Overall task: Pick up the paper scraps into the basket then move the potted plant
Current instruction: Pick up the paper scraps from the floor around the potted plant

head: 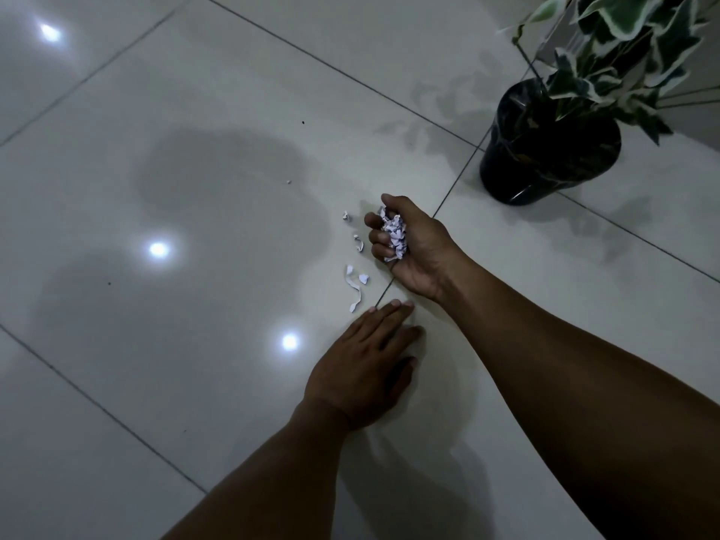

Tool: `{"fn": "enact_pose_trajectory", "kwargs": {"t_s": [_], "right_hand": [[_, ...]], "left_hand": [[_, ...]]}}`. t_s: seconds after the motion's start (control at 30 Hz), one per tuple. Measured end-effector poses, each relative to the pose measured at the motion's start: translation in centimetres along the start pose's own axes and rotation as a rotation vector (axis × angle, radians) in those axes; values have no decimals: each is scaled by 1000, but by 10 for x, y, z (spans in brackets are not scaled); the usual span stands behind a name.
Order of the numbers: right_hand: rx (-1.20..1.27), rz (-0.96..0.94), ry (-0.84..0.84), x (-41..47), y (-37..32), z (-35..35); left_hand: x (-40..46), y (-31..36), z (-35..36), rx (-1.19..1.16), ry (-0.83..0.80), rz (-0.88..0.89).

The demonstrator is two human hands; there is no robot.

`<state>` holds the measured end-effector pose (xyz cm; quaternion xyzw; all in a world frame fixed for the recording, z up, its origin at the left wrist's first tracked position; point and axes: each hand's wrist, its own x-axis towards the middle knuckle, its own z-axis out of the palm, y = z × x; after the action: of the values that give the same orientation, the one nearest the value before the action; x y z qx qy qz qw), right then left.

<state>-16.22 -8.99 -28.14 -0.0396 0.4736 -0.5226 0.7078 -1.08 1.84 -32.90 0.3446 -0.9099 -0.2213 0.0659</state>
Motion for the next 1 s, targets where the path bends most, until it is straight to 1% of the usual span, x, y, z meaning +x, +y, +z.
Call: {"fn": "enact_pose_trajectory", "kwargs": {"t_s": [0.1,0.2,0.27,0.3,0.33,0.4,0.43,0.47,0.6,0.73,0.77,0.8,0.83,1.0], "right_hand": [[-45,-27,27,4,2,3],[-136,-49,25,9,4,8],[-228,-84,56,9,3,12],[-324,-117,91,12,4,14],[-481,-164,131,13,3,17],[-902,-310,217,18,4,19],[-1084,-392,240,20,6,21],[-1211,-441,236,21,8,23],[-1632,-475,155,23,16,30],[-1949,-498,188,31,24,39],[-1963,-483,209,33,24,40],[-1912,-461,222,33,22,40],[-1810,-430,225,33,19,39],[-1090,-277,195,18,1,28]], "left_hand": [[0,-1,1,-10,-4,0],[0,-1,1,19,-1,-5],[0,-1,1,32,-5,-7],[0,-1,1,29,-9,-8],[0,-1,1,21,-8,-7],[0,-1,1,25,1,-3],[0,-1,1,49,9,-2],[0,-1,1,74,17,-2],[-1,-2,4,92,18,6],[-2,-3,5,135,51,24],[-2,-3,5,133,59,28],[-2,-3,4,130,65,30],[-2,-3,4,125,68,25],[-1,-5,5,40,33,23]]}}
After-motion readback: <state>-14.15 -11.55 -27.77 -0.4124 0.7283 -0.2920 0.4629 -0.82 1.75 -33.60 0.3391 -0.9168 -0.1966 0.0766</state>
